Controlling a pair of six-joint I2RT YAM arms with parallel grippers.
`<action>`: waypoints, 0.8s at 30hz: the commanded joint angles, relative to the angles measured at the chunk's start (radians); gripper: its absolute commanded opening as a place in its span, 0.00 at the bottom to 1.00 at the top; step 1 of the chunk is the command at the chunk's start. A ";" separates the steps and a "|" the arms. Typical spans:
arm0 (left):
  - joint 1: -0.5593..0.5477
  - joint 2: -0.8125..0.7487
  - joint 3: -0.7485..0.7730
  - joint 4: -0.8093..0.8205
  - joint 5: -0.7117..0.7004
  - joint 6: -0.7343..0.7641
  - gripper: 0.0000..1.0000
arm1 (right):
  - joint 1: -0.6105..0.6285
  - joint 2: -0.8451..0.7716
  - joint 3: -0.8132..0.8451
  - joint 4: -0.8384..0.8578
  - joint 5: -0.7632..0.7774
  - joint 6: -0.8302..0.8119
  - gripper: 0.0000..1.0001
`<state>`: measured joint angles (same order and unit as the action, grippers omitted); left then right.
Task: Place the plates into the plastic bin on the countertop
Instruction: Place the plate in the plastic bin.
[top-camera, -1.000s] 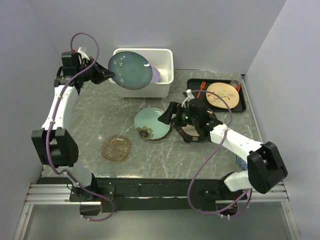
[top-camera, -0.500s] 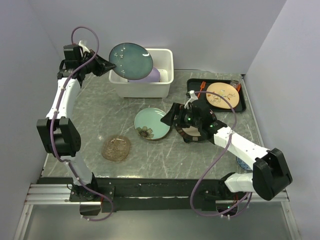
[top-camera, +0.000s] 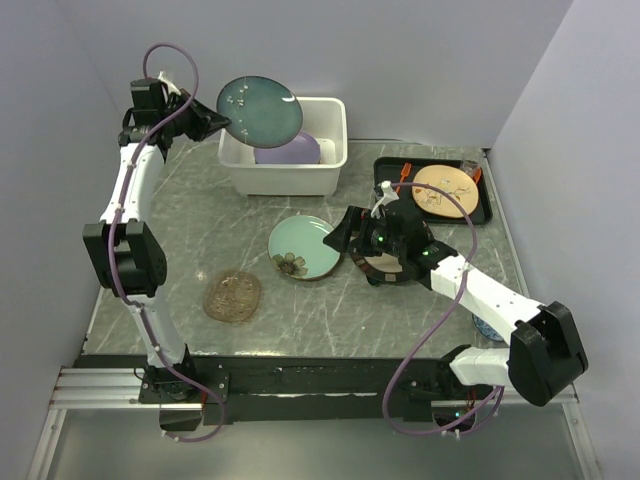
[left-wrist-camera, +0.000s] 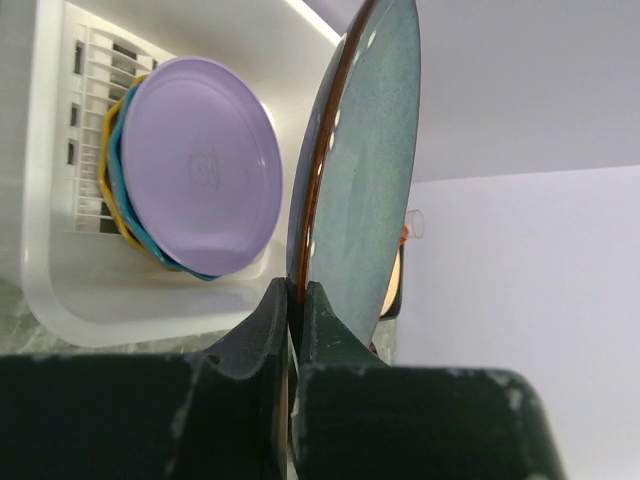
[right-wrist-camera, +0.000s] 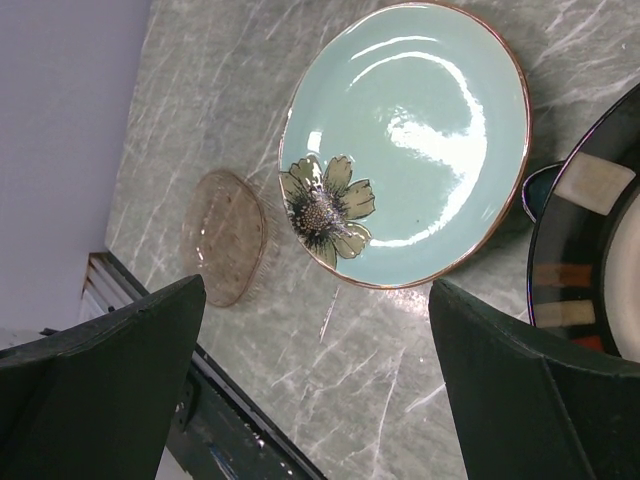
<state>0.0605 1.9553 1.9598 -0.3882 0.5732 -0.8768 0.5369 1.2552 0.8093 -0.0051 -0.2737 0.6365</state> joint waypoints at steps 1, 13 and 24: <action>0.002 0.007 0.154 0.080 0.011 0.002 0.01 | 0.005 -0.039 0.005 0.011 0.013 -0.009 1.00; -0.002 0.151 0.292 0.060 -0.015 0.026 0.01 | 0.005 -0.059 -0.002 0.011 0.021 -0.012 1.00; -0.054 0.261 0.363 0.074 -0.047 0.029 0.01 | 0.005 -0.057 0.008 -0.016 0.037 -0.021 1.00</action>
<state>0.0364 2.2284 2.2135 -0.4770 0.4847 -0.8295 0.5369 1.2163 0.8093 -0.0242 -0.2512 0.6331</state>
